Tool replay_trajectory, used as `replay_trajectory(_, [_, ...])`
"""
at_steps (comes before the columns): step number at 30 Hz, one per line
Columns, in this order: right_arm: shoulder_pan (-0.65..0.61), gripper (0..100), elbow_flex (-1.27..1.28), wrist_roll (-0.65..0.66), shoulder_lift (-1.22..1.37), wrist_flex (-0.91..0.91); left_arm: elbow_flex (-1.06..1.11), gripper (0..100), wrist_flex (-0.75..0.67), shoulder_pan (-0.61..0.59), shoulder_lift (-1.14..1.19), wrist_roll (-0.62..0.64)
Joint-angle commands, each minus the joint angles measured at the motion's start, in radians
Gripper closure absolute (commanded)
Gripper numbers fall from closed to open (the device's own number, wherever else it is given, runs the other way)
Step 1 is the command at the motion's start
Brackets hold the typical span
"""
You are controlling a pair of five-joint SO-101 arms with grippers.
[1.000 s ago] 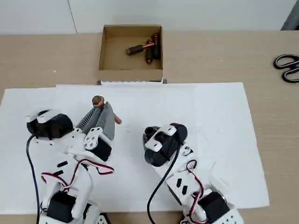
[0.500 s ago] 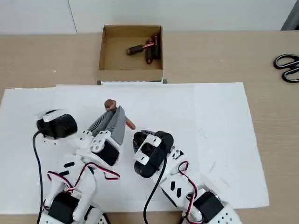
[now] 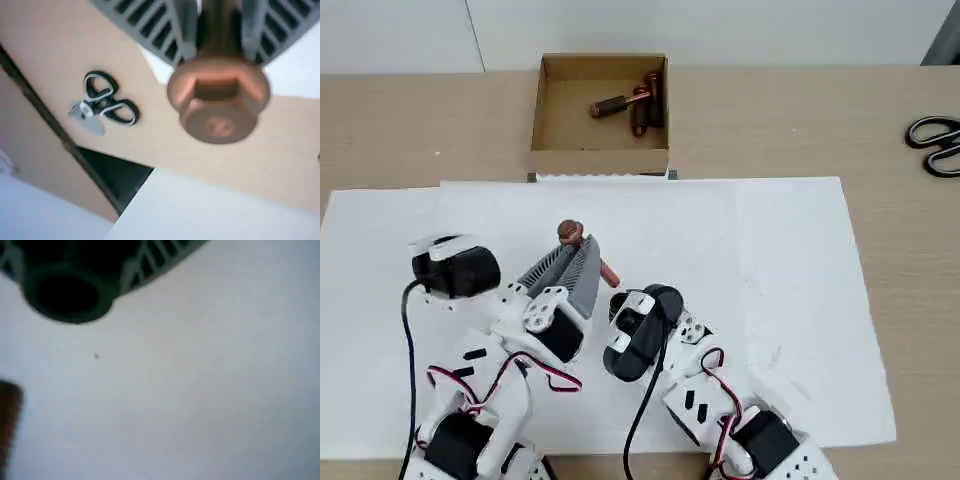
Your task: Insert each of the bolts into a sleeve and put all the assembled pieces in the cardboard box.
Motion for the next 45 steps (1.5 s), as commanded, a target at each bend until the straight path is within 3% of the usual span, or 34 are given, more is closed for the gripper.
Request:
replay_trajectory(1, [0.015,99.5,-0.038,0.012,-0.012,-0.001,-0.007,100,0.031,0.005,-0.015,-0.011])
replay_trajectory(25, [-0.021,99.5,-0.086,0.014,-0.012,-0.002,0.038,100,0.043,0.077,-0.015,-0.008])
replay_trajectory(34, [-0.018,99.5,-0.087,0.015,-0.012,-0.002,0.007,100,0.213,0.209,-0.017,-0.014])
replay_trajectory(39, [-0.018,99.5,-0.089,0.015,-0.012,-0.002,-0.013,100,0.311,0.262,-0.017,-0.106])
replay_trajectory(45, [-0.018,99.5,-0.091,0.015,-0.012,-0.002,-0.005,100,0.353,0.299,-0.012,-0.12])
